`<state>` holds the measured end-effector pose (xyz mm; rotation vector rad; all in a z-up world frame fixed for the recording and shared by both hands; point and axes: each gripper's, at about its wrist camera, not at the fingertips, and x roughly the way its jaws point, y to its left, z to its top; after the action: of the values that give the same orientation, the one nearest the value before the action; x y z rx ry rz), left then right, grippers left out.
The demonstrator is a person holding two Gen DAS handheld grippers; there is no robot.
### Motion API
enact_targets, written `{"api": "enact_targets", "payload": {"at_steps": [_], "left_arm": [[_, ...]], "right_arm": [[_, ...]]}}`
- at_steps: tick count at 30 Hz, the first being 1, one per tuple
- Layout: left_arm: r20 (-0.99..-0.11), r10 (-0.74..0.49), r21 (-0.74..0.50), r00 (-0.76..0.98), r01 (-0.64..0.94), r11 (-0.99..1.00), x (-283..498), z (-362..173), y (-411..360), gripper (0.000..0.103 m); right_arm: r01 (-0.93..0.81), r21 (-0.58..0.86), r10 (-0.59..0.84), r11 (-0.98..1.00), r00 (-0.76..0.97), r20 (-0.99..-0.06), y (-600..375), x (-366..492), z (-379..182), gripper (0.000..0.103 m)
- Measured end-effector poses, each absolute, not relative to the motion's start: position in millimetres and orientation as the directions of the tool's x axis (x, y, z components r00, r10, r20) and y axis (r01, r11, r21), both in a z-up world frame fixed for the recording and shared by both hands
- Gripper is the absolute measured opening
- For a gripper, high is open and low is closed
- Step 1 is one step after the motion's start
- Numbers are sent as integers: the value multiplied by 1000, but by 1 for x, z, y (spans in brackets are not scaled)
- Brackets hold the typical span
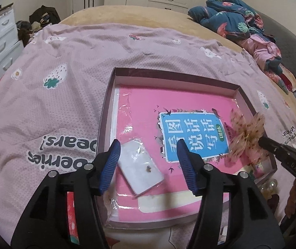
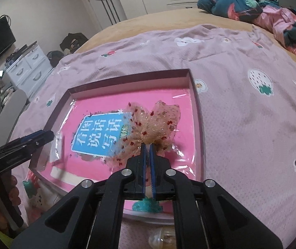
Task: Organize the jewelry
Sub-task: 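Carry the earring card and bow into the box and release both, then move both tools back toward the remaining items beside the box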
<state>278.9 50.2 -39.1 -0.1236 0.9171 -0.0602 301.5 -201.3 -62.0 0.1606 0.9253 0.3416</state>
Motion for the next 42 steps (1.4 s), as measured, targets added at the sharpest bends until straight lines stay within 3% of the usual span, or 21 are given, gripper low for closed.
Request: {"api": "enact_targets", "payload": {"at_steps": [3,6,13,18,34,42], "left_arm": [[-776,-104,-139,621,-7,990,274,-31,52,54],[-766,-103,-147,635,-17,989,268,-23,56,64],[-739,-91,-154,668,-35,987,250,0,61,83],[-708,-79,-160,701,-50,986,231,20,63,92],[-601,-52,-163,798,-59,985,146,74,69,94],[-594,-48,-126,803,-34,991,118,75,56,94]], "right_arm": [[-204,285,350,936,589,-729,-210,289,-55,37],[-206,267,337,941,616,-712,-215,278,-47,42],[-226,222,317,948,689,-652,-223,248,-17,74],[-244,198,314,949,736,-600,-228,224,9,87],[-321,153,355,935,804,-477,-236,157,73,89],[-351,135,373,926,805,-462,-235,133,80,89]]}}
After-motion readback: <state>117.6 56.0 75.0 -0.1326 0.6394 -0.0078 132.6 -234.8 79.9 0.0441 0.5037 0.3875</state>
